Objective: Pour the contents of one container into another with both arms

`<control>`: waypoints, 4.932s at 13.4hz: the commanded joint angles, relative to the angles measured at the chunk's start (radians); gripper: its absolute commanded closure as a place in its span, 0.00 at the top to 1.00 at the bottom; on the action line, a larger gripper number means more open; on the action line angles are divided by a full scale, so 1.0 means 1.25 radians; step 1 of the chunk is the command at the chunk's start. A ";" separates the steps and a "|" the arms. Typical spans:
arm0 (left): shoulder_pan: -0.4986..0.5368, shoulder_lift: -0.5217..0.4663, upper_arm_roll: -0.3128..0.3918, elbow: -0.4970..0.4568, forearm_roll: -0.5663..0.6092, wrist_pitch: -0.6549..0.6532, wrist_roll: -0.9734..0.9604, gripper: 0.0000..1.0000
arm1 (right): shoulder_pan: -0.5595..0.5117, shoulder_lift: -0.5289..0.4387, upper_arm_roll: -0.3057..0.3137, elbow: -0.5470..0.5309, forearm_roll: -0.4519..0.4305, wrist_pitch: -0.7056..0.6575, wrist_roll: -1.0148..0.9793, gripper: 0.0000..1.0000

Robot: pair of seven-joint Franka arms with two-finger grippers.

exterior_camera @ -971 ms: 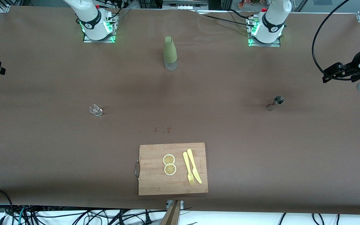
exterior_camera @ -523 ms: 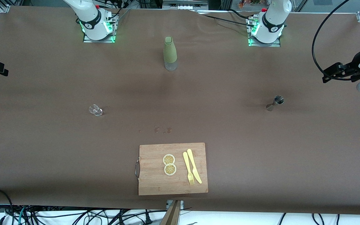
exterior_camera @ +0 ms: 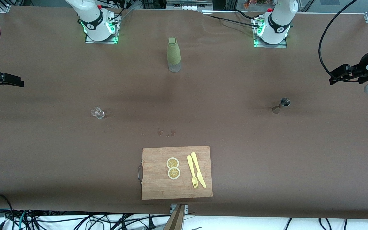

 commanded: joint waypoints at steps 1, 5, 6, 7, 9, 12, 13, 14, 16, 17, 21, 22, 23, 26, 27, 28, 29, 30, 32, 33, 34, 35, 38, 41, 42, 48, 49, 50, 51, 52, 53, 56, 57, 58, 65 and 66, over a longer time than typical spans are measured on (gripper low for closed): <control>0.007 -0.005 -0.006 -0.002 -0.011 -0.013 0.007 1.00 | -0.002 0.009 0.001 0.003 0.012 -0.006 -0.010 1.00; 0.008 -0.005 -0.005 -0.002 -0.013 -0.019 0.008 1.00 | -0.007 0.013 0.000 0.004 0.006 -0.006 -0.044 1.00; 0.008 -0.005 -0.004 -0.002 -0.013 -0.024 0.009 1.00 | -0.010 0.014 -0.001 0.003 0.010 -0.006 -0.064 1.00; 0.008 -0.005 -0.004 -0.001 -0.013 -0.024 0.008 1.00 | -0.008 0.014 0.000 0.003 0.010 -0.004 -0.068 1.00; 0.008 -0.005 -0.004 -0.002 -0.021 -0.025 0.008 1.00 | -0.003 0.025 0.000 0.003 0.005 0.002 -0.066 1.00; 0.011 -0.005 -0.003 -0.001 -0.024 -0.026 0.011 1.00 | -0.001 0.036 0.001 0.006 0.004 0.007 -0.063 1.00; 0.011 -0.005 -0.003 0.000 -0.024 -0.026 0.009 1.00 | -0.001 0.036 0.001 0.006 0.005 0.011 -0.063 1.00; 0.011 -0.004 -0.003 0.004 -0.024 -0.026 0.009 1.00 | -0.001 0.036 0.003 0.006 0.008 0.023 -0.063 1.00; 0.009 -0.004 -0.002 0.002 -0.024 -0.025 0.006 1.00 | 0.001 0.035 0.004 0.008 0.011 0.027 -0.064 1.00; 0.009 -0.004 -0.003 -0.001 -0.024 -0.024 0.004 1.00 | 0.004 0.035 0.005 0.009 0.011 0.027 -0.064 1.00; 0.009 -0.005 -0.003 -0.002 -0.024 -0.024 0.004 1.00 | 0.020 0.036 0.003 0.008 -0.011 0.050 -0.062 1.00; 0.009 -0.005 -0.003 -0.002 -0.024 -0.024 0.004 1.00 | 0.020 0.036 0.004 0.008 -0.029 0.050 -0.062 1.00; 0.009 -0.005 -0.003 -0.002 -0.024 -0.024 0.004 1.00 | 0.020 0.036 0.003 0.008 -0.037 0.050 -0.062 1.00; 0.011 -0.005 -0.004 -0.006 -0.024 -0.024 0.004 1.00 | 0.026 0.035 0.003 0.008 -0.070 0.048 -0.059 1.00; 0.011 -0.005 -0.004 -0.006 -0.026 -0.024 0.004 1.00 | 0.027 0.035 0.004 0.009 -0.073 0.048 -0.059 1.00; 0.011 -0.005 -0.004 -0.006 -0.038 -0.024 0.004 1.00 | 0.031 0.035 0.004 0.009 -0.075 0.048 -0.058 1.00; 0.011 -0.005 -0.004 -0.006 -0.042 -0.024 0.004 1.00 | 0.031 0.036 0.003 0.009 -0.072 0.048 -0.057 1.00; 0.011 -0.005 -0.004 -0.006 -0.042 -0.024 0.004 1.00 | 0.032 0.036 0.004 0.008 -0.072 0.050 -0.056 1.00; 0.011 -0.005 -0.004 -0.006 -0.042 -0.024 0.004 1.00 | 0.031 0.038 0.004 0.008 -0.071 0.051 -0.059 1.00; 0.011 -0.004 -0.004 -0.006 -0.042 -0.024 0.006 1.00 | 0.031 0.039 0.004 0.006 -0.070 0.060 -0.068 1.00; 0.011 -0.004 -0.004 -0.007 -0.042 -0.025 0.006 1.00 | 0.030 0.039 0.004 0.004 -0.067 0.062 -0.072 1.00; 0.011 -0.004 -0.004 -0.006 -0.042 -0.024 0.006 1.00 | 0.030 0.044 0.004 0.004 -0.065 0.064 -0.085 1.00; 0.011 -0.004 -0.004 -0.006 -0.041 -0.024 0.006 1.00 | 0.026 0.058 0.003 0.002 -0.061 0.076 -0.161 1.00; 0.013 0.002 -0.003 -0.007 -0.024 -0.013 0.028 1.00 | 0.025 0.067 0.003 0.002 -0.061 0.085 -0.231 1.00; 0.016 0.003 -0.003 -0.008 -0.009 0.003 0.042 1.00 | 0.025 0.067 0.003 0.002 -0.061 0.087 -0.246 1.00; 0.085 0.041 0.009 -0.038 -0.018 0.131 0.403 1.00 | 0.004 0.090 0.000 0.002 0.031 0.104 -0.452 1.00; 0.094 0.048 0.009 -0.038 -0.021 0.137 0.431 1.00 | 0.003 0.092 0.000 0.002 0.032 0.104 -0.476 1.00; 0.108 0.053 0.009 -0.043 -0.043 0.146 0.456 1.00 | 0.001 0.094 0.000 0.002 0.033 0.104 -0.503 1.00; 0.120 0.058 0.011 -0.054 -0.063 0.157 0.507 1.00 | 0.000 0.097 0.000 0.001 0.043 0.108 -0.533 1.00; 0.137 0.066 0.012 -0.057 -0.081 0.167 0.578 1.00 | -0.001 0.100 -0.001 0.002 0.049 0.109 -0.561 1.00; 0.148 0.075 0.014 -0.065 -0.108 0.173 0.658 1.00 | -0.002 0.104 -0.002 0.002 0.052 0.110 -0.584 1.00; 0.182 0.111 0.021 -0.071 -0.173 0.185 0.825 1.00 | -0.007 0.111 -0.002 0.002 0.062 0.113 -0.660 1.00; 0.201 0.132 0.021 -0.072 -0.198 0.185 0.893 1.00 | -0.008 0.112 -0.001 0.002 0.065 0.113 -0.693 1.00; 0.212 0.156 0.021 -0.077 -0.240 0.189 0.968 1.00 | -0.010 0.112 -0.002 0.002 0.083 0.113 -0.728 1.00; 0.256 0.344 0.063 -0.121 -0.454 0.244 1.473 1.00 | -0.070 0.170 -0.002 -0.001 0.211 0.113 -0.948 1.00; 0.256 0.371 0.068 -0.122 -0.479 0.243 1.537 1.00 | -0.078 0.181 -0.002 -0.001 0.225 0.113 -0.968 1.00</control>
